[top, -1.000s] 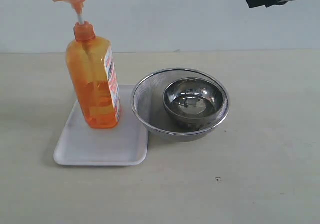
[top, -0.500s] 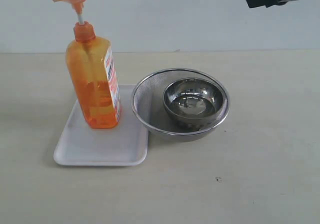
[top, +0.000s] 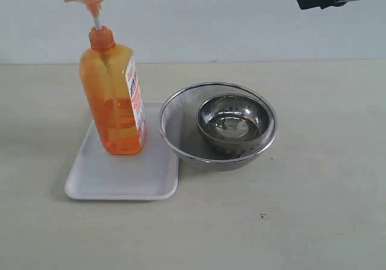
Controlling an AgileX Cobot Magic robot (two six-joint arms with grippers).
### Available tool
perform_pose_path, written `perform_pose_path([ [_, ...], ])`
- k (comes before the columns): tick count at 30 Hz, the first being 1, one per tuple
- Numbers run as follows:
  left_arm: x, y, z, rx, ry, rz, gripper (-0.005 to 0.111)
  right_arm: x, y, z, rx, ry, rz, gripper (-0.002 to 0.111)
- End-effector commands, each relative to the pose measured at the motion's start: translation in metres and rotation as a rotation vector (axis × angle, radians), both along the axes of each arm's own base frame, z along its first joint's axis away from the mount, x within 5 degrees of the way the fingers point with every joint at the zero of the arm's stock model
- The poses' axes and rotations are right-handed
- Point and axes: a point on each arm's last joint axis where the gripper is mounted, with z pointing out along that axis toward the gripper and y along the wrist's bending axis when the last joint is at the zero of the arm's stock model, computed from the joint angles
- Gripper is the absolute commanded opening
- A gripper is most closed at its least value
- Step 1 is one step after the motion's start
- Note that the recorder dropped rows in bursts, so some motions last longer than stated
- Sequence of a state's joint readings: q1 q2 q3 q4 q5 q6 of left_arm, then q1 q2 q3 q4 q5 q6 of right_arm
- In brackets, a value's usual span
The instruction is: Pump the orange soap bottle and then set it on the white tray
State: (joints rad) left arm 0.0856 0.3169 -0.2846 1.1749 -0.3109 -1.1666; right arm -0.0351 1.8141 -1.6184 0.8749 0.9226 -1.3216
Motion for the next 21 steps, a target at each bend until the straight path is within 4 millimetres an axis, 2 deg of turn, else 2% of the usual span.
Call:
perform_pose_path([
  [1,-0.001,0.001,-0.003,-0.072,0.018,-0.004,0.005,-0.002,-0.002,0.005,0.006,-0.014,-0.011,0.0],
  [7,-0.001,-0.001,-0.002,-0.07,0.008,-0.028,0.005,-0.002,-0.002,0.005,0.006,-0.014,-0.011,0.0],
  [11,-0.001,-0.001,-0.001,0.034,-0.026,0.0,0.005,-0.002,-0.002,0.005,0.006,-0.014,-0.011,0.0],
  [17,-0.002,0.007,0.008,0.079,-0.144,0.105,0.005,-0.002,-0.002,0.005,0.006,-0.014,-0.011,0.0],
  [21,-0.002,0.016,0.001,0.125,-0.179,0.218,0.005,-0.002,-0.002,0.005,0.006,-0.014,-0.011,0.0],
])
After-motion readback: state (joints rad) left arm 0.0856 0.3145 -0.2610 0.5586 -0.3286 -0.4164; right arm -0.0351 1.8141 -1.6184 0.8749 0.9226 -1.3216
